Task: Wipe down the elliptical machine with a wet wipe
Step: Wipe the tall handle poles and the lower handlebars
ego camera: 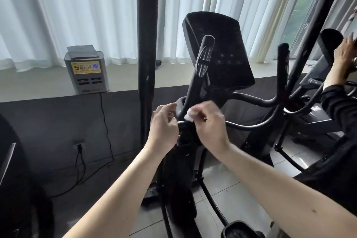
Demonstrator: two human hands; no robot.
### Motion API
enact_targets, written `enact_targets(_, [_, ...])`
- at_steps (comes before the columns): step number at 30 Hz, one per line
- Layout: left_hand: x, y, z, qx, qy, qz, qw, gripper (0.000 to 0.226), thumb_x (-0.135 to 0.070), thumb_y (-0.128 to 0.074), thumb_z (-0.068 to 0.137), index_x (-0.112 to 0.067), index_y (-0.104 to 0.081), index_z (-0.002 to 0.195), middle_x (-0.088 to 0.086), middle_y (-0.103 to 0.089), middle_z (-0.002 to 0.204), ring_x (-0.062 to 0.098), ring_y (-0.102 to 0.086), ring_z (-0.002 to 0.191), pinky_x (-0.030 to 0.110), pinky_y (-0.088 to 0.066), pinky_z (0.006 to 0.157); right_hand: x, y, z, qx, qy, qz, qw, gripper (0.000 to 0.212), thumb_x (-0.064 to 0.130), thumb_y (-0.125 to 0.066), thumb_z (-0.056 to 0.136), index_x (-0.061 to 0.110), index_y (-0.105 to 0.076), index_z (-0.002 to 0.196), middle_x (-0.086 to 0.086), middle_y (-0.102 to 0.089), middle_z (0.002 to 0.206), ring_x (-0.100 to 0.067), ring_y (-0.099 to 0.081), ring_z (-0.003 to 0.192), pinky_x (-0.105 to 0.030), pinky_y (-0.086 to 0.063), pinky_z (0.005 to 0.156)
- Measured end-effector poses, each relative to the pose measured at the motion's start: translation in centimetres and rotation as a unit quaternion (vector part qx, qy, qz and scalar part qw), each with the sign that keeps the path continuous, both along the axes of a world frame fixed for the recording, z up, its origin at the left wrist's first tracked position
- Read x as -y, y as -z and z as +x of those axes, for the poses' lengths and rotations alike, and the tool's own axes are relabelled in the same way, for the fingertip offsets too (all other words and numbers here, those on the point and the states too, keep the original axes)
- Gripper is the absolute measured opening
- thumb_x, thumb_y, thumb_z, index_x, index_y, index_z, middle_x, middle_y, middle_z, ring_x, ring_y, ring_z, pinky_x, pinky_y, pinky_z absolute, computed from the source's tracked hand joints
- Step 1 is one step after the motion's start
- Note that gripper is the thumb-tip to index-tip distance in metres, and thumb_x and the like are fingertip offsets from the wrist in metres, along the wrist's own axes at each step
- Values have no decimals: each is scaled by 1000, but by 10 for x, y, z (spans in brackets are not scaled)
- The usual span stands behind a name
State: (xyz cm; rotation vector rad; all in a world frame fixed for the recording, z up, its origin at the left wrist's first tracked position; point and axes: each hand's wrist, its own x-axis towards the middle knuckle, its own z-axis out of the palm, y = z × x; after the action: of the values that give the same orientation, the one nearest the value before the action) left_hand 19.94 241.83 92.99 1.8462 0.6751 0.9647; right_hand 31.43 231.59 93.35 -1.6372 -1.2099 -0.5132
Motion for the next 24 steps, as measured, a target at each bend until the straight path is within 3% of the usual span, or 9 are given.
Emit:
enact_targets(3, [1, 1, 0, -4, 0, -5, 1000, 47, 0, -45, 95, -22, -62, 133, -16, -55, 119, 3, -55, 110, 21, -46, 101, -8, -36, 1, -9, -17, 82, 996, 11, -17, -69, 85, -6, -68, 85, -17, -62, 88, 2, -61, 81, -9, -46, 73])
enact_targets(5, [4, 2, 1, -6, 1, -4, 1000, 47, 0, -45, 95, -22, -62, 134, -17, -55, 121, 3, -55, 112, 18, -44, 100, -15, -37, 0, -22, -18, 70, 997, 9, -13, -72, 85, -4, -70, 87, -16, -63, 92, 6, -60, 85, -5, -45, 77])
enact_targets(8, [7, 4, 2, -7, 0, 4, 1000, 46, 0, -47, 95, -18, -62, 134, -14, -56, 122, 3, -55, 110, 16, -44, 100, -19, 1, 1, -8, -11, 44, 999, 9, -2, -77, 85, 6, -72, 87, -5, -64, 90, 1, -60, 89, -9, -43, 85])
enact_targets(11, [10, 7, -2, -15, 0, 4, 1000, 44, 0, -49, 95, -18, -62, 133, -12, -56, 121, 5, -56, 108, 25, -47, 103, -11, 43, -4, -89, -4, -25, 996, 12, 5, -76, 88, 17, -75, 88, 3, -64, 90, -8, -65, 85, -24, -53, 82])
enact_targets(13, [8, 10, -6, -20, -5, 11, 1000, 44, -1, -50, 95, -20, -62, 132, -14, -57, 120, 7, -56, 109, 32, -46, 106, -4, 51, -5, -134, 9, -9, 991, 15, 4, -77, 88, 19, -75, 87, 3, -64, 90, -11, -66, 82, -35, -56, 80])
enact_targets(18, [4, 13, -10, -26, -17, 6, 999, 44, -5, -52, 95, -22, -61, 134, -17, -56, 121, 6, -56, 110, 35, -46, 106, -11, 4, -4, -108, -42, 100, 988, 10, -2, -76, 88, 6, -70, 88, -5, -63, 95, -16, -68, 80, -26, -57, 73])
enact_targets(21, [10, 14, -7, -21, -9, 8, 1000, 43, -6, -53, 95, -22, -61, 134, -15, -56, 122, 6, -56, 112, 35, -49, 103, -19, 7, -8, -109, -36, 88, 989, 11, -2, -78, 85, 8, -73, 87, -4, -65, 93, -13, -67, 83, -20, -54, 75])
enact_targets(24, [14, 13, -7, -16, -3, 7, 1000, 42, -4, -55, 95, -20, -61, 134, -14, -56, 122, 6, -56, 111, 33, -51, 100, -17, 32, -8, -168, -23, 51, 984, 14, 0, -79, 84, 13, -74, 83, 1, -67, 90, -10, -67, 83, -20, -54, 77])
